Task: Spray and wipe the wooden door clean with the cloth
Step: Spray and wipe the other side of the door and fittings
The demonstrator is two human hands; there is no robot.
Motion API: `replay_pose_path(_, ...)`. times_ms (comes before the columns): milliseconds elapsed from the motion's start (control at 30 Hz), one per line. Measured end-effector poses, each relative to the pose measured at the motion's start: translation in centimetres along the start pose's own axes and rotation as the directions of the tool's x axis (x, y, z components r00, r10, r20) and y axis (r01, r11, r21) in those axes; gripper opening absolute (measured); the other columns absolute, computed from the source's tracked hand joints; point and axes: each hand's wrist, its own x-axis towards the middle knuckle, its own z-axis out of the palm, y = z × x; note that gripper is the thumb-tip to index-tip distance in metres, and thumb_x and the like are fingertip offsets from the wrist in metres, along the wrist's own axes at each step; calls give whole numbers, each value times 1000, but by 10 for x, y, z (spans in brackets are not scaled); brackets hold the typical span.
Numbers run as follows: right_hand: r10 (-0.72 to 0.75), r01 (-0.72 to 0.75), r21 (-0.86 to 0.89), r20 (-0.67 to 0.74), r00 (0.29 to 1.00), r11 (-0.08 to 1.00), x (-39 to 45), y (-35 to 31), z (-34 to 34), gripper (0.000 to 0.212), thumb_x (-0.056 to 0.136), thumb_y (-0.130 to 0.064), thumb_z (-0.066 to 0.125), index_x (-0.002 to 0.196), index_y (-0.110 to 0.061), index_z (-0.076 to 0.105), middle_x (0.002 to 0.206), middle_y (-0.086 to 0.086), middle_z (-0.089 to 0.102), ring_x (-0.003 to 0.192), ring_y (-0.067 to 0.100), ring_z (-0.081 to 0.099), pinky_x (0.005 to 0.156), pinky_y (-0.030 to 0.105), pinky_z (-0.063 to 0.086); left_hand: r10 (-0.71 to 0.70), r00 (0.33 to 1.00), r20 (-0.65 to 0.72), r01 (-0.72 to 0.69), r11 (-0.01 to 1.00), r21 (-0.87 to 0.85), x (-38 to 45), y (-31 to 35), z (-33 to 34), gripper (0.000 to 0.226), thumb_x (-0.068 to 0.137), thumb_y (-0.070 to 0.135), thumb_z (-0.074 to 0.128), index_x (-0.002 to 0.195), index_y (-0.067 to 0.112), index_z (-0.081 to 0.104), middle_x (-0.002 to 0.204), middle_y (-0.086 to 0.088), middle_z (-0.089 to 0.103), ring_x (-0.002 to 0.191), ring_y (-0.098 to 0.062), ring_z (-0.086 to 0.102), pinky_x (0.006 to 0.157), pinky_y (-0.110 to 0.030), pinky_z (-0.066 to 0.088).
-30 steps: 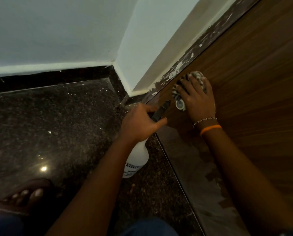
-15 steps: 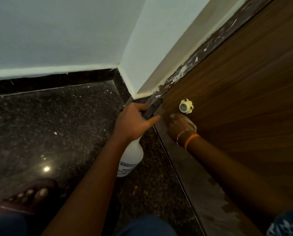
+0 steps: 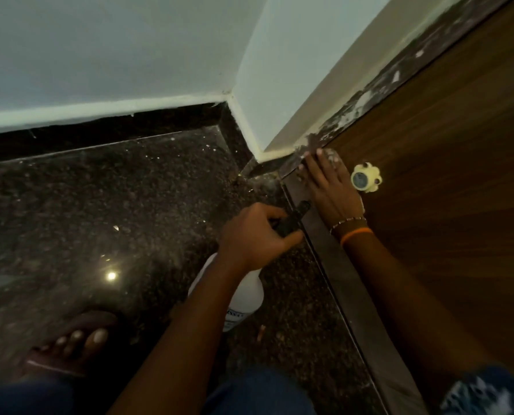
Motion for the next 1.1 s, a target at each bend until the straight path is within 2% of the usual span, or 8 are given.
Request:
replay_pose_path(133,62,-63,9,58,996,998,25,-19,6,55,91,-22,24,137,-18,52,143,9,49,133,30,45,111,48,30,-28,999,32,27,999,22,4,-13,1,16,65,48,61,60,33,60,64,2,64,62,-15,61,63,-34,51)
replay_pose_path(300,-153,150,31,220,963,988,7,-61,35,59,101,-34,21,153,-13,2,160,14,5,147,33,4,116,53,-4,-31,999,35,31,999,-21,13,-22,5,18,65,45,63,49,37,59,45,15,52,47,1,48,54,-24,36)
replay_pose_path(433,-124,112,59,274,954,992,-35,-76,49,54,98,-30,22,151,-20,18,158,8,20,146,27,17,105,54,-25,9,999,32,-7,999,-48,18,-27,6,24,59,56,57,52,33,60,50,8,53,53,-17,56,54,-40,46)
replay_pose_path(633,-115,112,34,126,985,993,-75,-62,54,52,88,-15,29,133,-4,52,141,16,49,136,34,29,119,47,-9,-35,999,-4,35,997,-71,29,-23,-2,22,56,57,59,51,36,60,53,6,56,56,-17,57,59,-37,48)
replay_pose_path(700,-199,194,46,145,969,980,-35,-59,45,47,95,-23,39,139,-6,46,148,15,40,142,37,23,119,49,-2,-51,999,-8,50,997,-56,31,-20,1,23,56,56,60,52,33,58,53,10,55,58,-17,58,62,-37,49)
replay_pose_path(800,-213,209,40,213,954,977,38,-60,37,52,102,-29,21,151,-13,22,160,12,12,147,34,3,117,51,-4,-74,997,-33,70,993,-97,30,-20,4,27,55,57,61,52,30,58,50,12,54,58,-16,56,64,-39,50)
replay_pose_path(967,-148,158,-51,167,975,986,52,-65,38,47,88,-36,34,121,-28,67,126,-7,64,124,18,54,111,42,27,-53,998,-34,48,990,-129,22,-25,1,22,66,41,64,48,31,59,44,12,50,48,-7,48,55,-36,41)
replay_pose_path(1100,-211,216,-16,155,965,976,5,-67,54,56,92,-20,18,136,-16,53,143,3,49,136,24,41,113,51,13,-47,998,-29,45,996,-73,12,-28,2,22,66,39,63,45,36,58,42,15,49,47,-6,45,58,-29,37)
